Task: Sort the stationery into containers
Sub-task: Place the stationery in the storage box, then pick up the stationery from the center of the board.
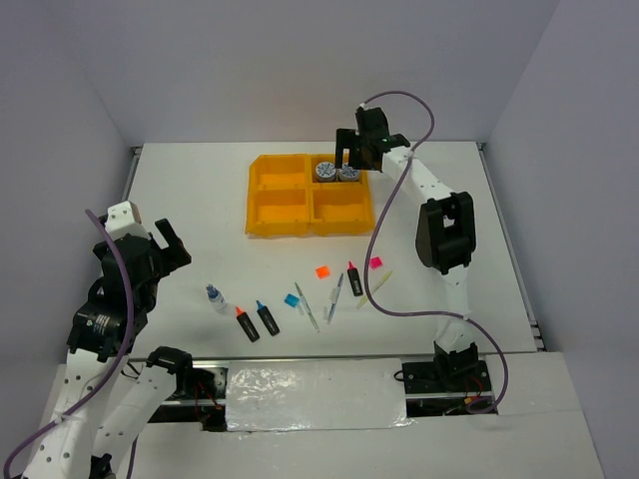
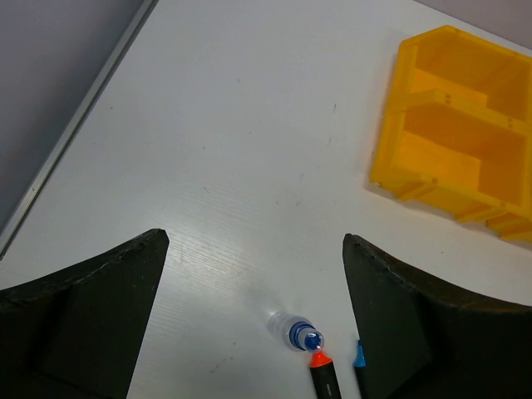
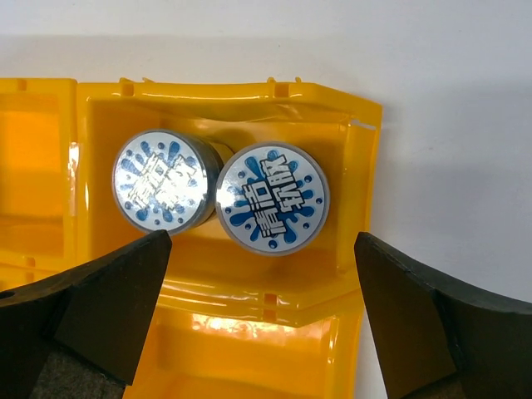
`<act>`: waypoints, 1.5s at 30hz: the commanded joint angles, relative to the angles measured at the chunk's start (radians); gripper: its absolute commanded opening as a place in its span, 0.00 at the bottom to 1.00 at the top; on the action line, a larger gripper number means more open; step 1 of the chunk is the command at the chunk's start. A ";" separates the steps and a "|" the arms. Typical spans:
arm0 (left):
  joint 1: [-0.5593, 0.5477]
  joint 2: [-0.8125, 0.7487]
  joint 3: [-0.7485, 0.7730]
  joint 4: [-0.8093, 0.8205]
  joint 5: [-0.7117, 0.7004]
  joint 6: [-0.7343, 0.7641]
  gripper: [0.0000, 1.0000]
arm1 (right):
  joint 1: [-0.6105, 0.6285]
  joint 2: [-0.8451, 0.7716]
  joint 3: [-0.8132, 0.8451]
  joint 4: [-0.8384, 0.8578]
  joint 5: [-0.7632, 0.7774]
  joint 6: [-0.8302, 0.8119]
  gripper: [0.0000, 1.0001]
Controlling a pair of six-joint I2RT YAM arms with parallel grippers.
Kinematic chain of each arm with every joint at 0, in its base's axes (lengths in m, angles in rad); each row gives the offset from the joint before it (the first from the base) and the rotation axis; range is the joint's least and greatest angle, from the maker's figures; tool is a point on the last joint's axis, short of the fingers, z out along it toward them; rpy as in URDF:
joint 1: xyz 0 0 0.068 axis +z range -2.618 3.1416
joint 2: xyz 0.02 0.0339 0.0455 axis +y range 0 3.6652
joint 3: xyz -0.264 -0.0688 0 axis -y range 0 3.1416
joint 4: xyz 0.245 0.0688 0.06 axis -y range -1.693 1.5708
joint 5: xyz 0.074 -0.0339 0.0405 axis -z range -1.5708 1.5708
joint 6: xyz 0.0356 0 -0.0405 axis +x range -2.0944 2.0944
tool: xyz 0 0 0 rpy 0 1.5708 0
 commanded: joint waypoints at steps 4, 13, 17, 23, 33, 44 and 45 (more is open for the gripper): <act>0.008 -0.003 0.000 0.035 -0.004 0.009 0.99 | 0.050 -0.264 -0.145 0.083 -0.103 -0.040 1.00; 0.008 0.004 0.002 0.031 -0.018 0.004 1.00 | 0.502 -0.647 -0.776 0.484 -0.117 -0.117 1.00; 0.014 0.008 0.011 0.018 -0.041 -0.005 0.99 | 0.727 -0.598 -0.822 0.663 -0.061 -0.159 1.00; 0.019 -0.024 0.003 0.018 -0.054 -0.010 0.99 | 0.838 -0.404 -0.674 0.670 -0.008 -0.148 0.98; 0.019 0.002 0.008 0.018 -0.041 -0.003 0.99 | 0.867 -0.250 -0.602 0.744 -0.119 -0.100 0.92; 0.020 0.002 0.006 0.028 -0.024 0.004 0.99 | 0.871 -0.156 -0.534 0.753 -0.157 -0.065 0.55; 0.020 0.002 0.005 0.028 -0.021 0.003 0.99 | 0.871 -0.153 -0.528 0.750 -0.133 -0.061 0.52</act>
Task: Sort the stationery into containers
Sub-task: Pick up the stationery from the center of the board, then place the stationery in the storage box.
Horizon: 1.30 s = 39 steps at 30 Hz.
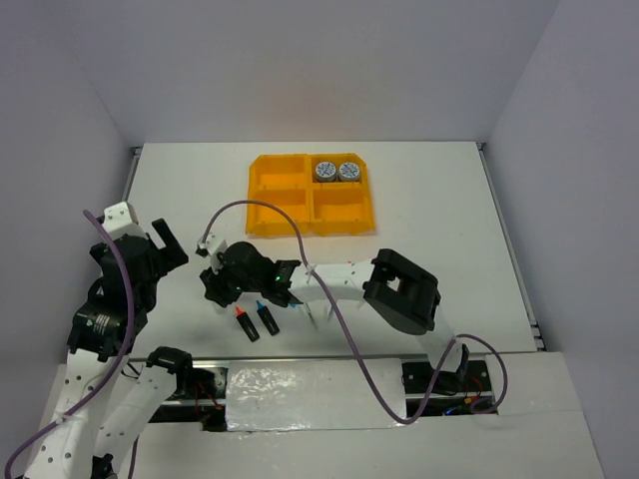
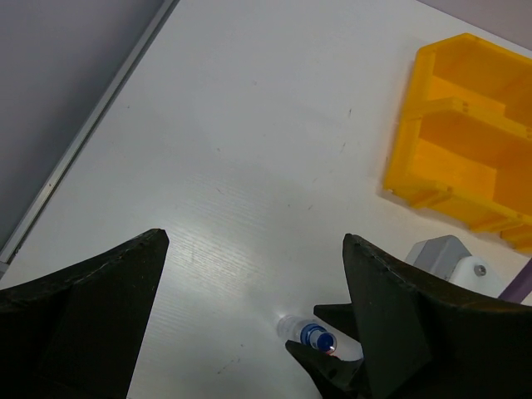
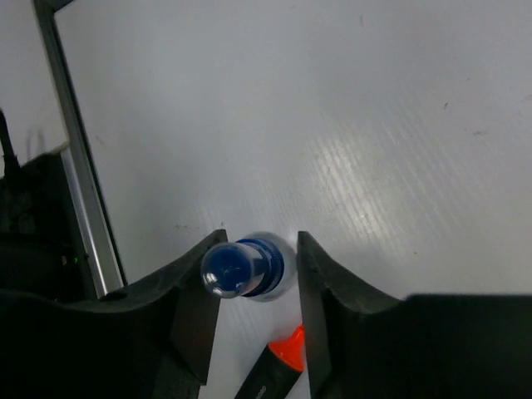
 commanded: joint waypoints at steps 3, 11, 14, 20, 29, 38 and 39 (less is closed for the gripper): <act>0.007 0.004 0.003 0.036 0.013 0.007 0.99 | 0.008 0.047 0.106 -0.032 0.045 0.014 0.35; 0.007 0.004 0.003 0.037 0.016 0.007 0.99 | -0.054 0.023 0.161 -0.002 -0.006 0.083 0.02; 0.007 0.002 0.003 0.037 0.013 0.006 0.99 | -0.162 -0.029 0.151 0.078 -0.030 0.156 0.00; 0.007 0.008 0.003 0.039 0.018 0.010 0.99 | -0.396 -0.072 0.144 0.225 -0.029 0.369 0.00; 0.007 -0.004 0.003 0.037 0.005 0.007 0.99 | -0.627 0.082 0.297 0.343 -0.156 0.578 0.00; 0.013 0.008 0.003 0.044 0.022 0.010 0.99 | -0.685 0.314 0.692 0.114 -0.142 0.503 0.01; 0.013 0.008 0.003 0.044 0.022 0.009 0.99 | -0.685 0.317 0.694 0.110 -0.139 0.499 0.01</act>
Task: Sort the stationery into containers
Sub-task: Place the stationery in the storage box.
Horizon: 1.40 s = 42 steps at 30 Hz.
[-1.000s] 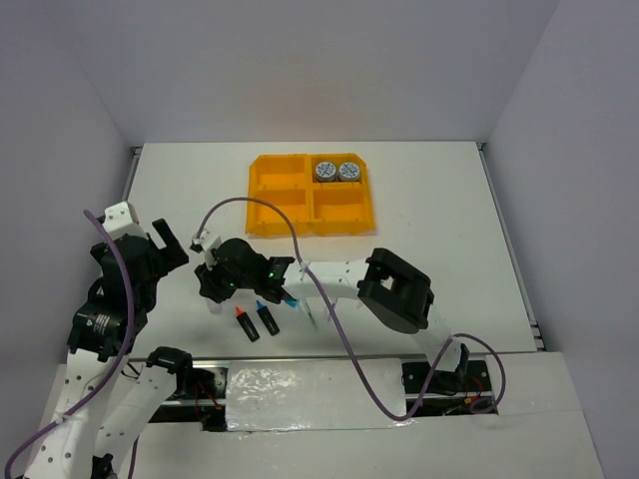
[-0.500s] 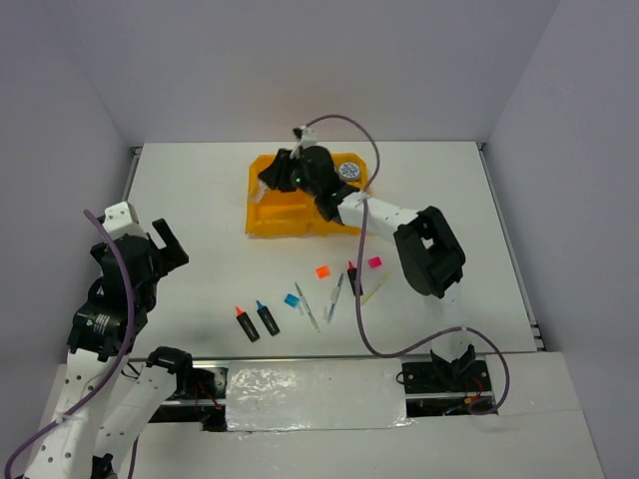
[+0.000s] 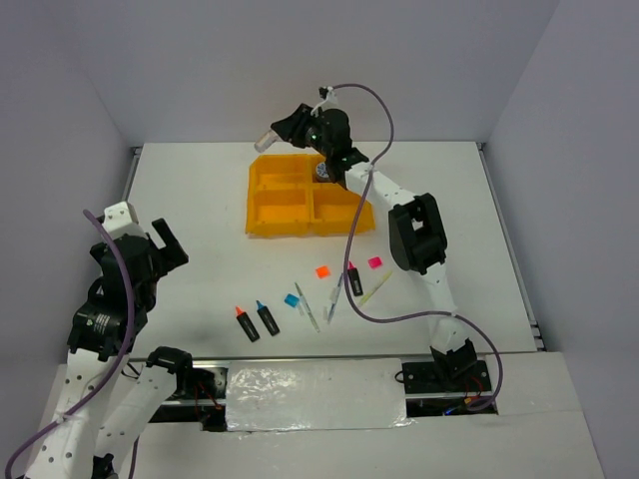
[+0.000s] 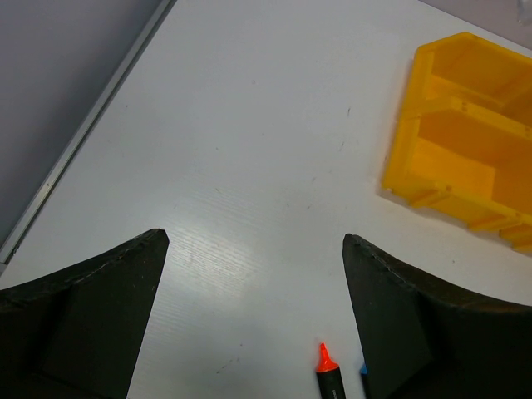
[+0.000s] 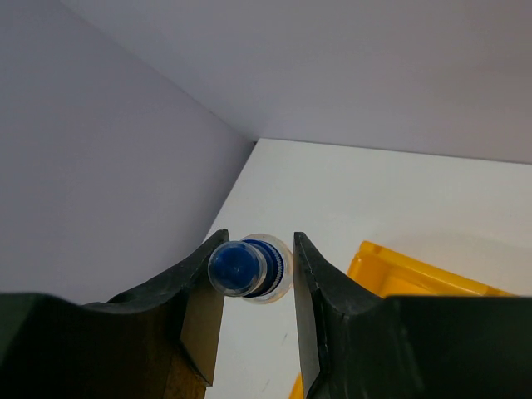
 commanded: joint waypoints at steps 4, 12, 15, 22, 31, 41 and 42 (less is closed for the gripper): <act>0.010 0.007 0.003 0.046 0.015 0.011 0.99 | 0.005 -0.003 -0.002 -0.017 0.013 -0.040 0.04; 0.012 0.010 0.002 0.047 0.027 0.012 0.99 | 0.005 -0.017 -0.089 -0.010 -0.010 -0.054 0.10; 0.012 0.005 0.000 0.047 0.025 0.011 0.99 | 0.005 -0.026 -0.135 0.006 -0.003 -0.062 0.14; 0.012 -0.001 0.000 0.049 0.027 0.014 0.99 | 0.006 -0.030 -0.137 -0.017 -0.022 -0.077 0.46; 0.012 -0.004 0.000 0.047 0.028 0.012 0.99 | 0.005 -0.167 -0.186 -0.078 0.050 -0.150 1.00; 0.012 0.007 0.002 0.046 0.024 0.011 0.99 | 0.007 -0.510 -0.327 -0.239 0.194 -0.264 1.00; 0.012 0.007 0.002 0.046 0.022 0.011 0.99 | 0.007 -0.537 -0.330 -0.275 0.224 -0.282 1.00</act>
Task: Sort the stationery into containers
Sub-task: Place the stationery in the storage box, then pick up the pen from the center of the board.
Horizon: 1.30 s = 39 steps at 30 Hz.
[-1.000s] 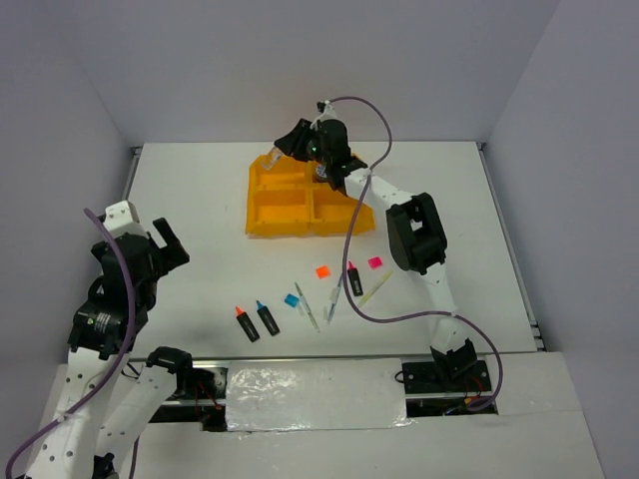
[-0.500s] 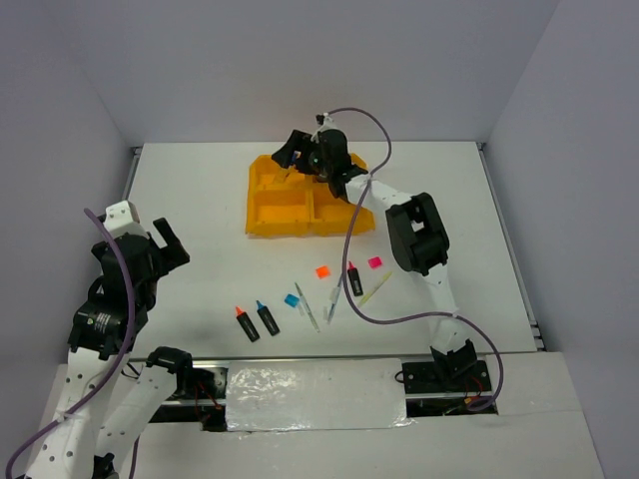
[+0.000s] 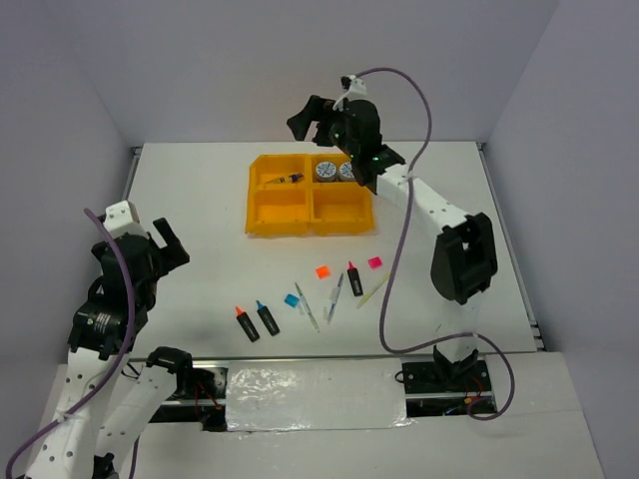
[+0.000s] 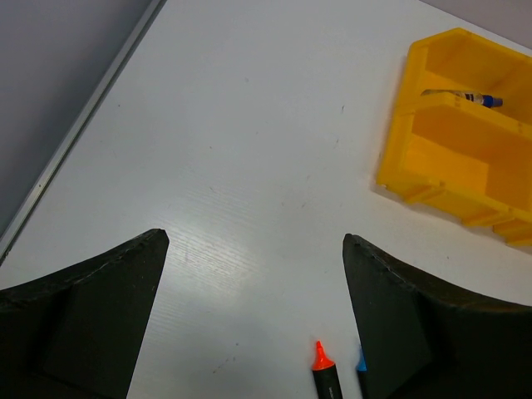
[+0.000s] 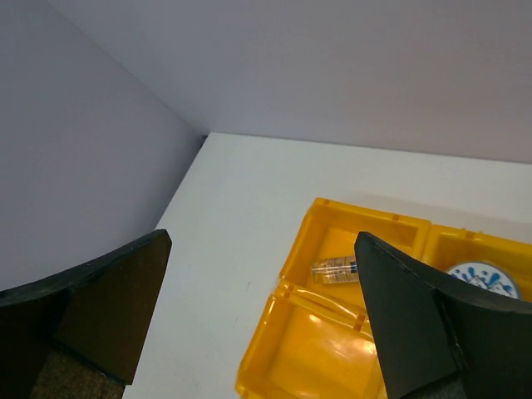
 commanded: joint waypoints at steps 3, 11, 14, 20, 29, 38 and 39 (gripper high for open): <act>0.006 0.005 0.002 0.038 -0.005 0.009 0.99 | 0.016 -0.248 -0.044 -0.260 0.164 -0.115 1.00; 0.006 0.074 0.015 0.010 -0.022 -0.006 0.99 | 0.031 -0.539 -0.372 -0.610 0.267 -0.189 1.00; 0.006 0.075 0.017 0.001 -0.037 -0.016 0.99 | 0.031 -0.650 -0.578 -0.619 0.274 -0.163 0.98; 0.006 0.048 0.008 0.009 -0.029 -0.013 0.99 | 0.057 -0.638 -0.770 -0.618 0.241 -0.151 0.68; 0.006 0.051 0.003 0.015 -0.013 -0.003 0.99 | 0.140 -0.510 -0.790 -0.593 0.236 -0.137 0.59; 0.006 0.054 0.003 0.019 0.000 0.001 0.99 | 0.191 -0.415 -0.814 -0.577 0.264 -0.102 0.59; 0.006 0.054 0.003 0.021 0.004 0.004 0.99 | 0.192 -0.409 -0.817 -0.575 0.265 -0.102 0.59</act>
